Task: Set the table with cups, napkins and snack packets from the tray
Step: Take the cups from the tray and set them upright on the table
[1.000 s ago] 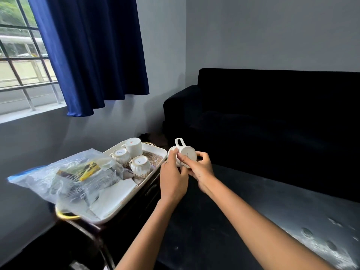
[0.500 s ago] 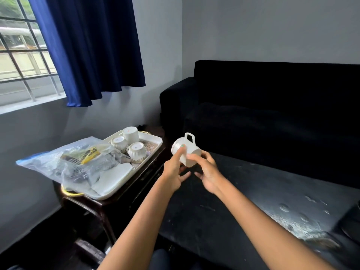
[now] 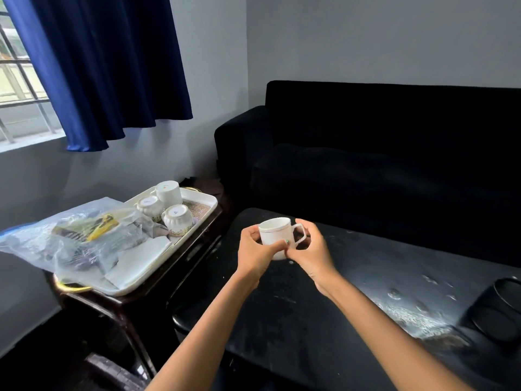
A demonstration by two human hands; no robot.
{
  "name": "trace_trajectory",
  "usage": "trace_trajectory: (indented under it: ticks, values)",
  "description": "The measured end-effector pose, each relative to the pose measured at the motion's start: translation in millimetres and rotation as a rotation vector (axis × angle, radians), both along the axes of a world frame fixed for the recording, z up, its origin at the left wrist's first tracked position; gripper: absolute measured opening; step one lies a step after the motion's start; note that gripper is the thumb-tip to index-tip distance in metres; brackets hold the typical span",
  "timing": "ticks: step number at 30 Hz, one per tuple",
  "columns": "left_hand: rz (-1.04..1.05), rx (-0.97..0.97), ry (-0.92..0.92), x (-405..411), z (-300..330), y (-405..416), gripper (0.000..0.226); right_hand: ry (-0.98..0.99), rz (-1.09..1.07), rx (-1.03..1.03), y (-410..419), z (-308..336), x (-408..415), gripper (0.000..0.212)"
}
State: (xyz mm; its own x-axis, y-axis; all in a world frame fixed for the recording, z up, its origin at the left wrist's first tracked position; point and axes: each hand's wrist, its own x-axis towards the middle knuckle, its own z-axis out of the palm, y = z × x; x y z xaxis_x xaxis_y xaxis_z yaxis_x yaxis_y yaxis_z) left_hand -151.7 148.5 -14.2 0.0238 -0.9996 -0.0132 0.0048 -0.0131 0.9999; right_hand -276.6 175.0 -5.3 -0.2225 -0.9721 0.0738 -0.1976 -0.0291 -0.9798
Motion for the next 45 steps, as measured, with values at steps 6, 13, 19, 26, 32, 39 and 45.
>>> trace_trajectory:
  ticks: [6, 13, 19, 26, 32, 39, 45]
  values:
    - [-0.101, 0.013, -0.121, -24.1, -23.3, -5.2, 0.064, 0.018, -0.079, 0.094, 0.0, -19.9, -20.2, 0.069]
    - [-0.187, 0.029, -0.231, -44.3, -58.0, -6.4, 0.065, 0.069, -0.055, 0.21, 11.4, -46.9, -44.2, 0.071]
    - [-0.219, -0.005, -0.285, -54.9, -76.9, -3.4, 0.067, 0.066, -0.052, 0.26, 17.3, -73.0, -54.3, 0.074]
    - [-0.23, -0.003, -0.257, -60.9, -89.0, 5.2, 0.068, 0.013, -0.077, 0.301, 22.3, -88.5, -54.5, 0.08]
    - [-0.242, 0.011, -0.249, -62.9, -93.4, 5.2, 0.071, 0.0, -0.083, 0.3, 23.4, -91.2, -53.6, 0.082]
    - [-0.196, -0.006, -0.31, -60.6, -90.7, 16.0, 0.099, 0.002, -0.273, 0.165, 25.4, -80.4, -53.3, 0.061]
    - [0.095, -0.286, -0.527, -30.5, -68.8, 13.3, 0.05, 0.212, -0.393, -0.1, 18.2, -48.6, -28.9, 0.035]
